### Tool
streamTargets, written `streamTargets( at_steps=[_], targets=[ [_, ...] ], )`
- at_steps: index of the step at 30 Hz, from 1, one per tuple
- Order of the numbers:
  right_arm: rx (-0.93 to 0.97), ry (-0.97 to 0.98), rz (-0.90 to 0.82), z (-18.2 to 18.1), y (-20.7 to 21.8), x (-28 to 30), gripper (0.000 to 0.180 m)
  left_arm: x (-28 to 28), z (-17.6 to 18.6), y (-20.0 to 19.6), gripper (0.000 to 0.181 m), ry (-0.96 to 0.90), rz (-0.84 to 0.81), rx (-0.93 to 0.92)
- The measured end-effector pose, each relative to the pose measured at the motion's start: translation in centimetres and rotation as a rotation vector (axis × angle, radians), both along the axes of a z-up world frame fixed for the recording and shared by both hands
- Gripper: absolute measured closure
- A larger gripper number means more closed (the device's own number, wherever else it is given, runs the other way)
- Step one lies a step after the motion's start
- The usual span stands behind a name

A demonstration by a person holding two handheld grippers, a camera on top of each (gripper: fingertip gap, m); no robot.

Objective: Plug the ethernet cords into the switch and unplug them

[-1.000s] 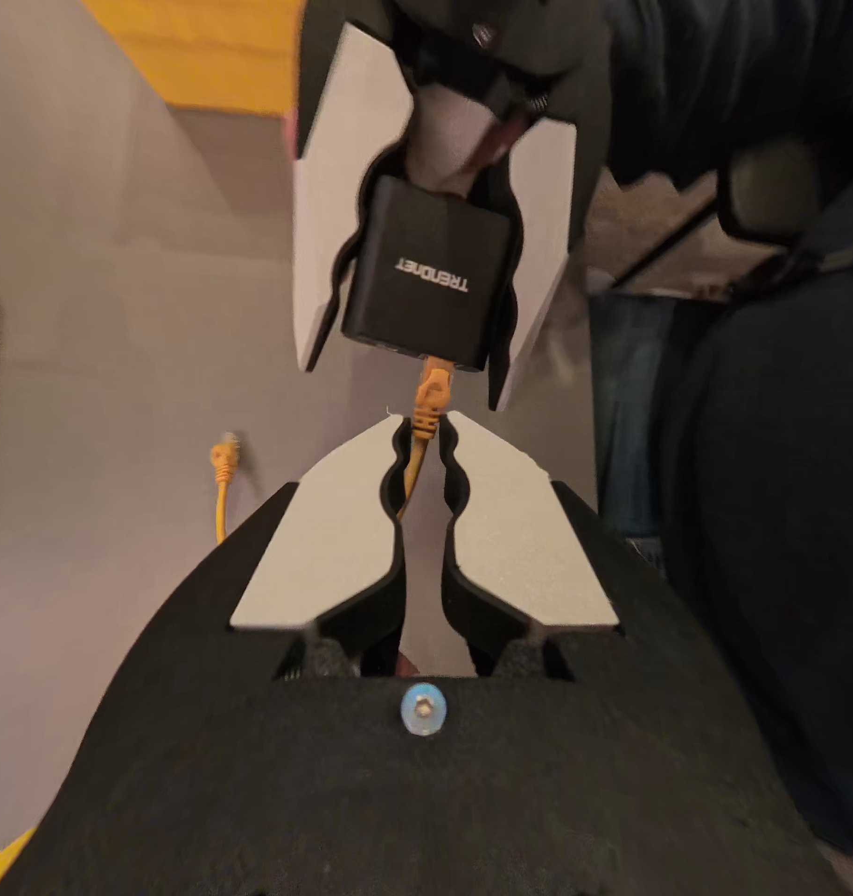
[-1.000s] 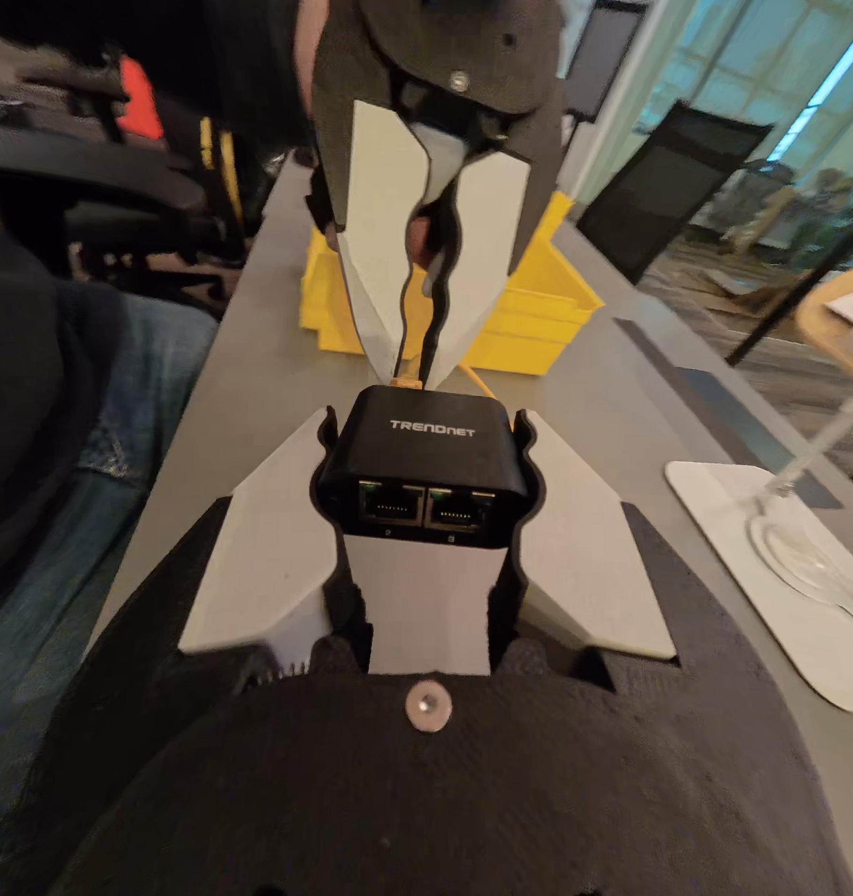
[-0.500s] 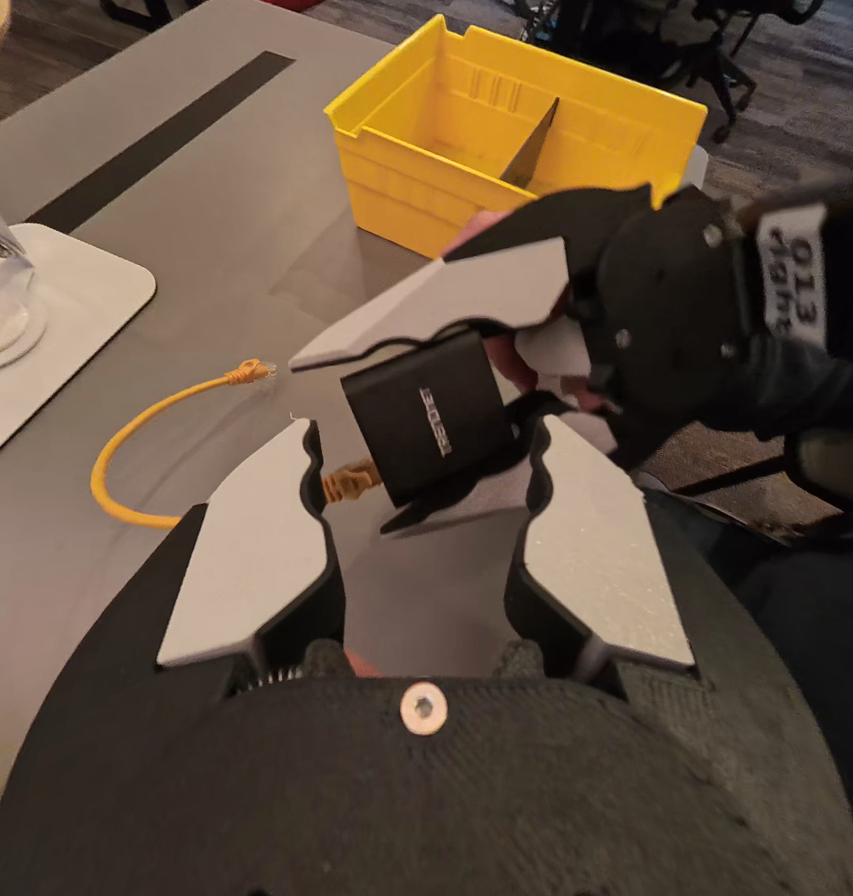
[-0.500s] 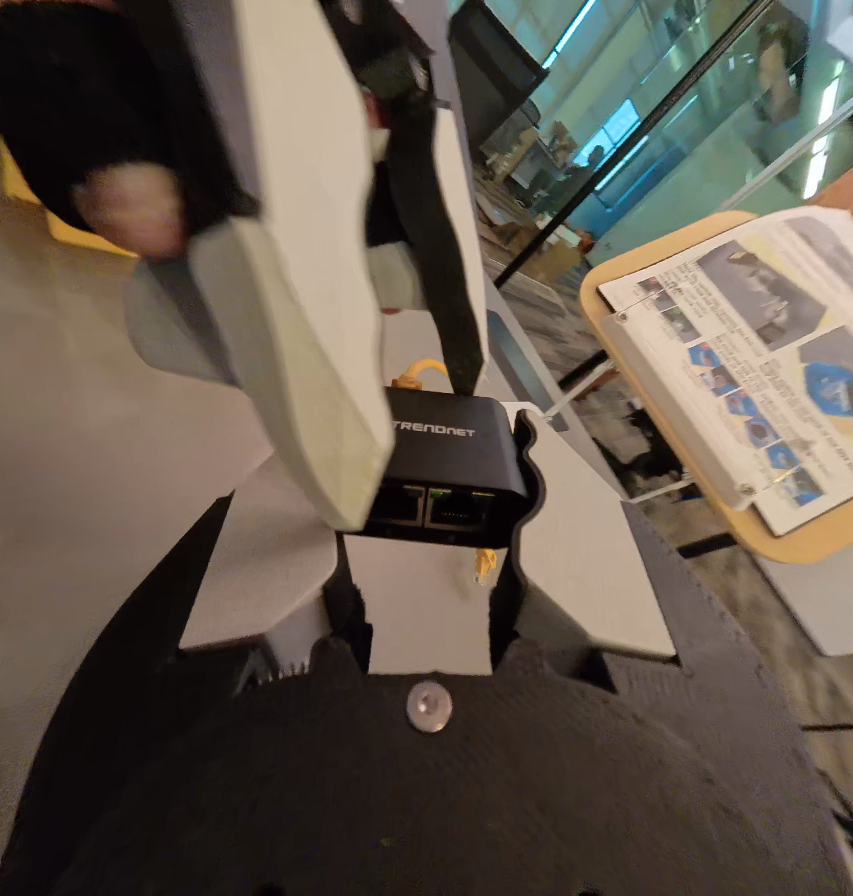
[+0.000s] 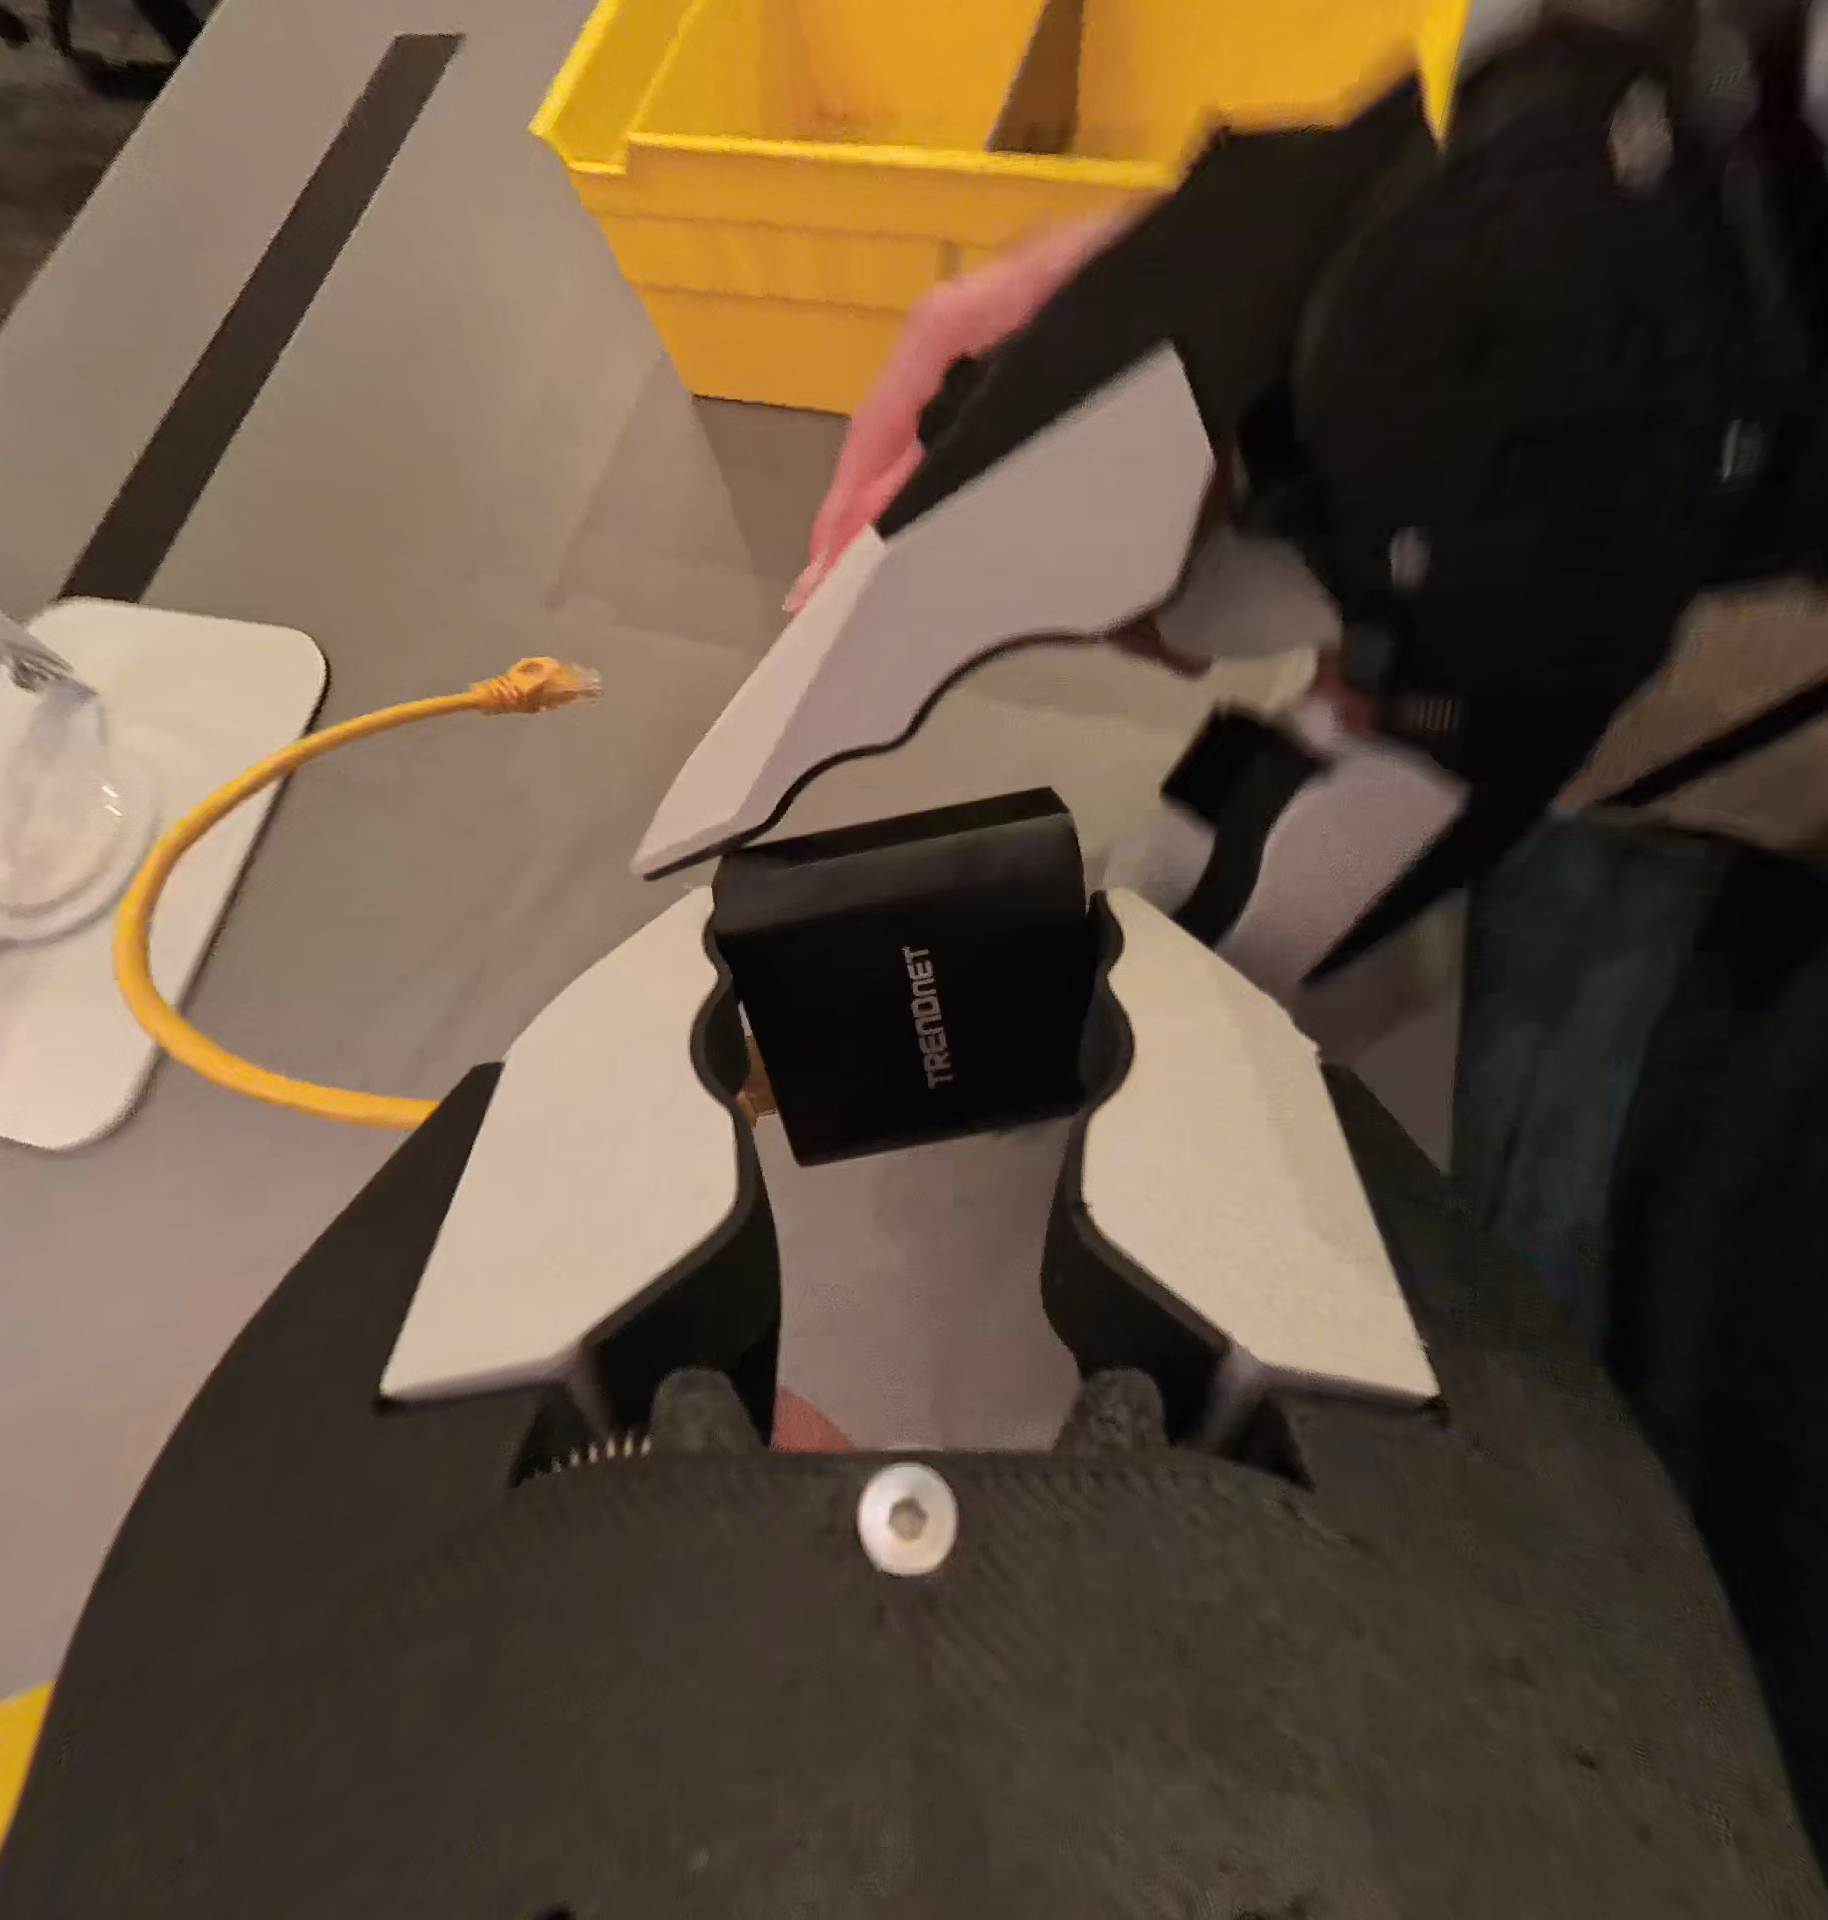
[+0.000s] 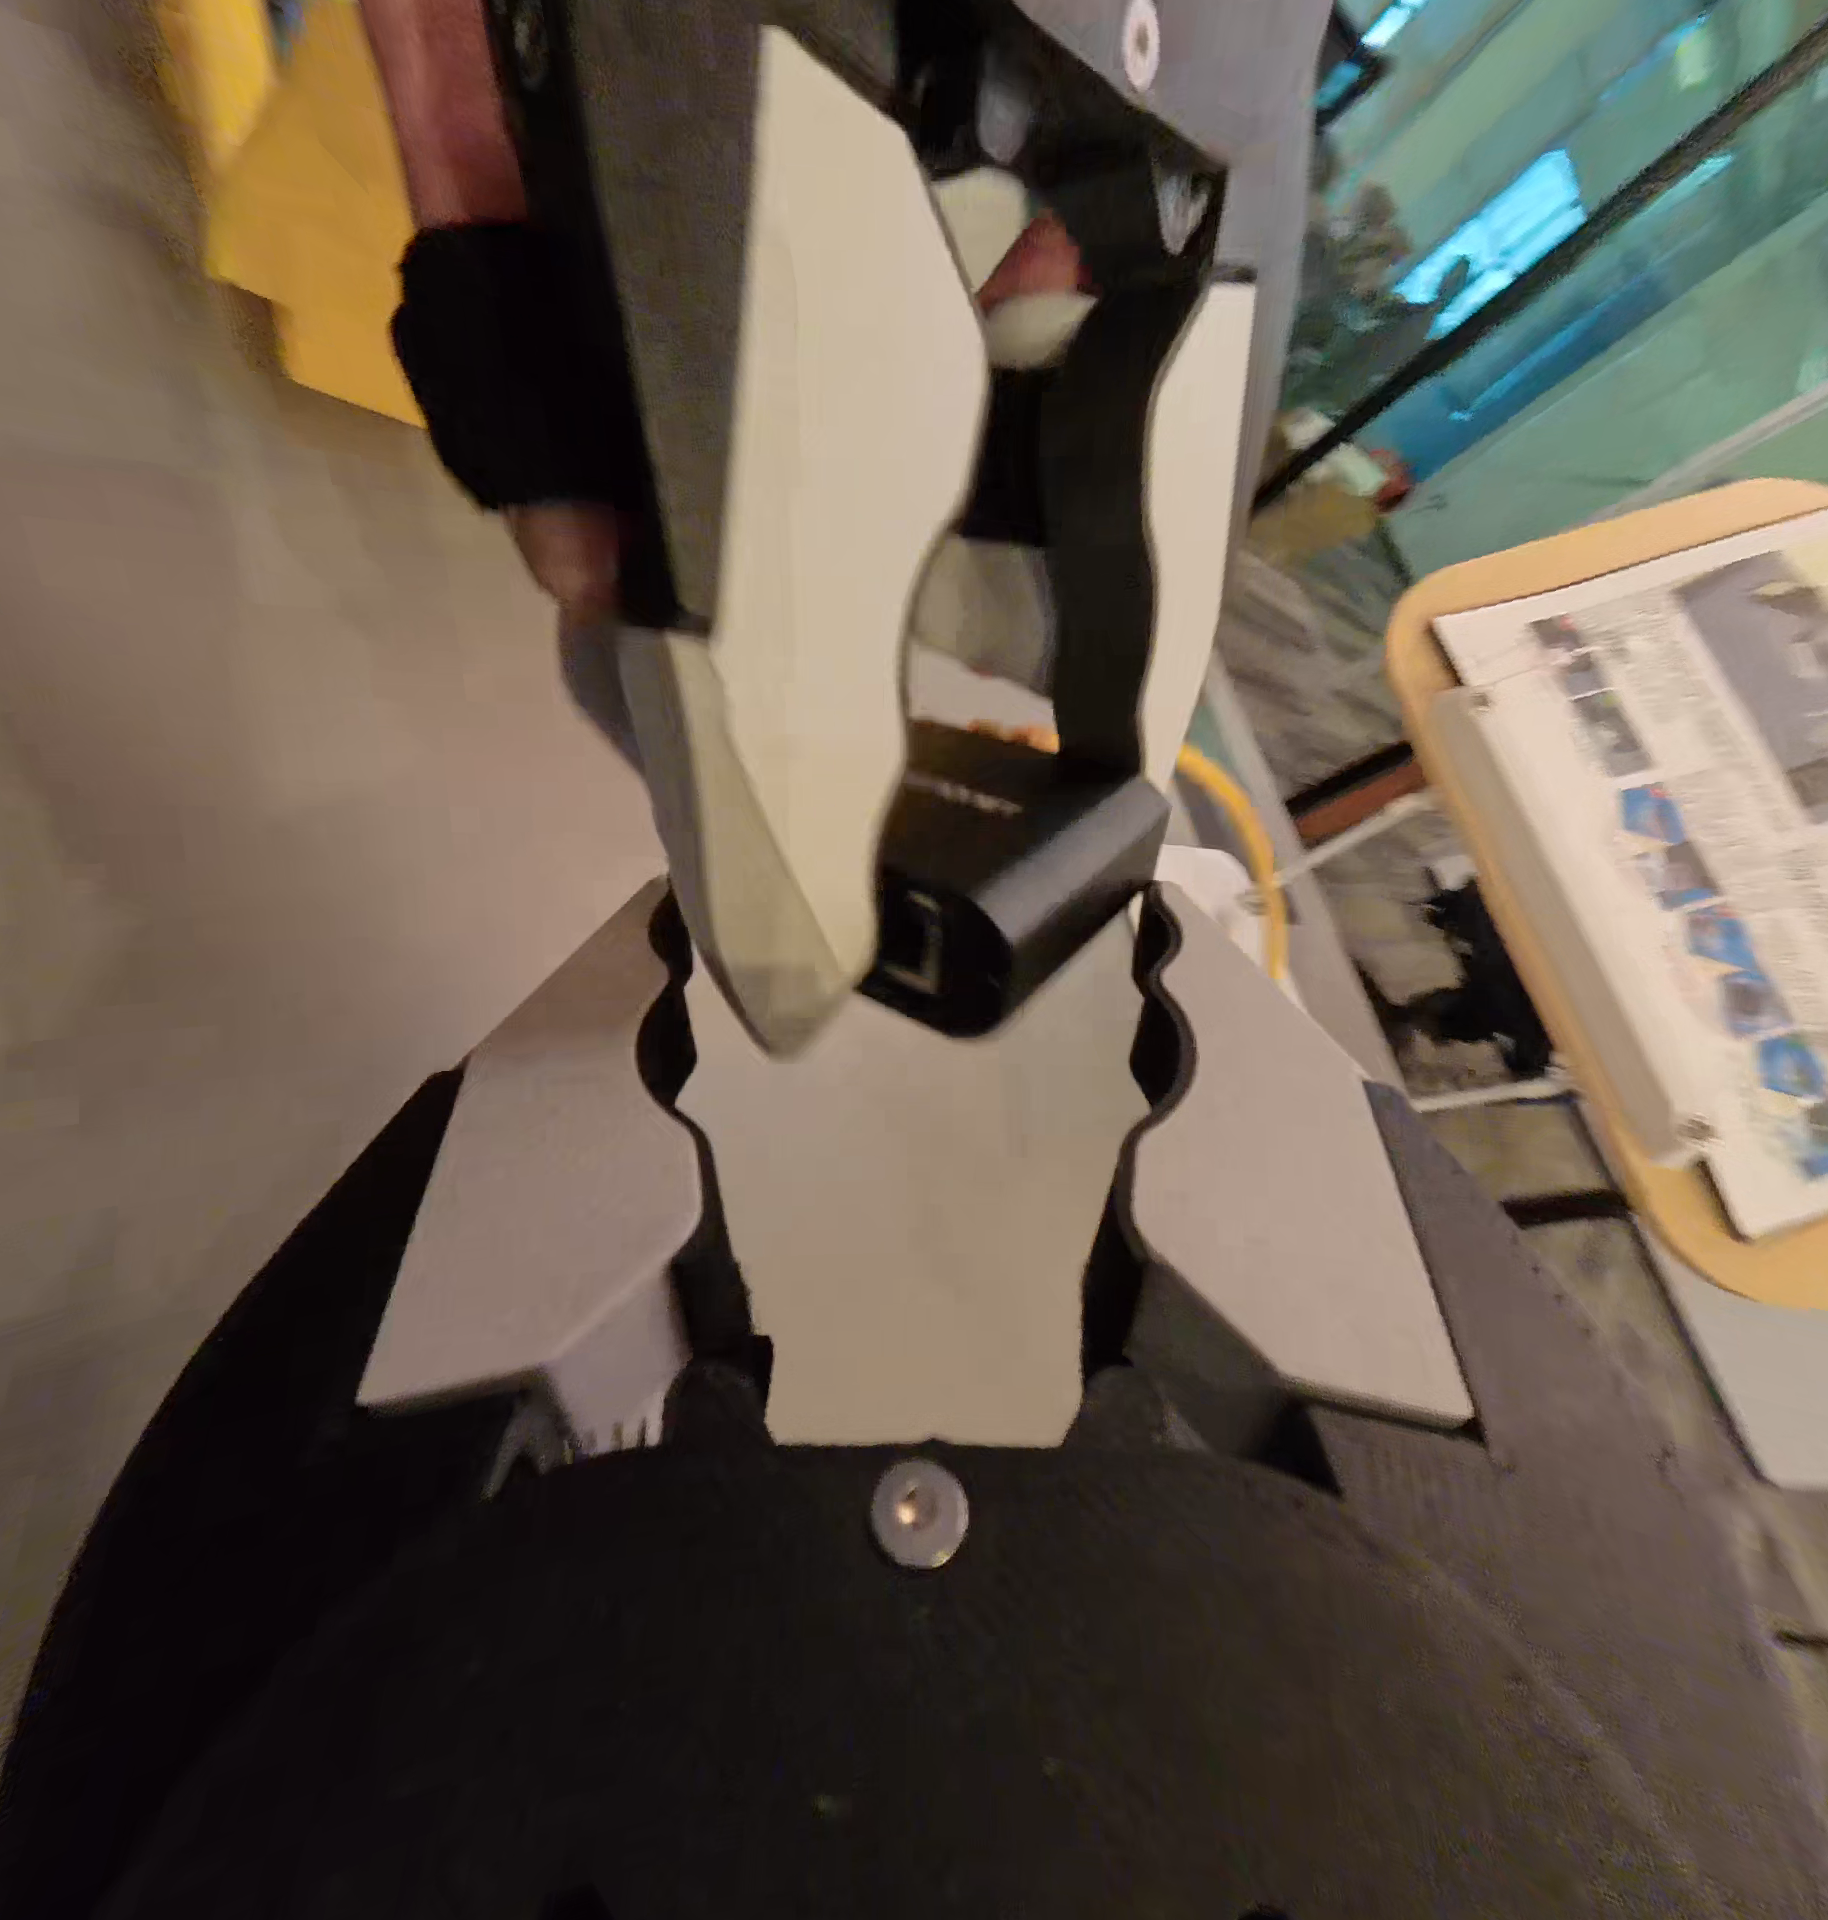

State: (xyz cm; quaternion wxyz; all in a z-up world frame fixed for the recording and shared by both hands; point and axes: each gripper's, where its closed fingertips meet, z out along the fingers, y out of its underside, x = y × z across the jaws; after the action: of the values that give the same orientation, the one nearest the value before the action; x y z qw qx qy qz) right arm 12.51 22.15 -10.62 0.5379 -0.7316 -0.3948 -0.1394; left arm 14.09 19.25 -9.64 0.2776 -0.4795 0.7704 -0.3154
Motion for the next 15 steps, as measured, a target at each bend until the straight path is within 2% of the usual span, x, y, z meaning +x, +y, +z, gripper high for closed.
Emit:
streamTargets(
  at_steps=[2, 4, 7, 9, 11, 13, 15],
  targets=[
    [-0.086, 0.125, 0.05, 0.2, -1.0, 0.0, 0.104, -0.4, 0.3, 0.5, 0.119, -0.019, -0.075, 0.129],
    [-0.193, 0.359, 0.111, 1.0, -1.9, -0.3, 0.109, -1.1, 0.5, 0.8, 0.119, -0.013, -0.164, 0.235],
    [-0.36, 0.623, 0.192, 1.5, -2.8, -0.6, 0.107, -2.3, 0.9, 0.0, 0.119, -0.012, -0.36, 0.361],
    [-0.407, 0.703, 0.252, 2.1, -3.2, -0.8, 0.107, -3.1, 0.6, -0.2, 0.119, 0.015, -0.48, 0.491],
    [-0.425, 0.67, 0.272, 2.6, -3.8, -0.6, 0.114, -3.8, 0.0, -0.1, 0.119, 0.077, -0.553, 0.576],
    [-0.363, 0.497, 0.285, 3.5, -4.6, -0.5, 0.116, -4.4, -0.6, 0.3, 0.119, 0.117, -0.612, 0.683],
    [-0.304, 0.402, 0.307, 5.4, -4.9, -0.7, 0.111, -5.0, -1.2, 0.4, 0.119, 0.163, -0.668, 0.76]
  ],
)
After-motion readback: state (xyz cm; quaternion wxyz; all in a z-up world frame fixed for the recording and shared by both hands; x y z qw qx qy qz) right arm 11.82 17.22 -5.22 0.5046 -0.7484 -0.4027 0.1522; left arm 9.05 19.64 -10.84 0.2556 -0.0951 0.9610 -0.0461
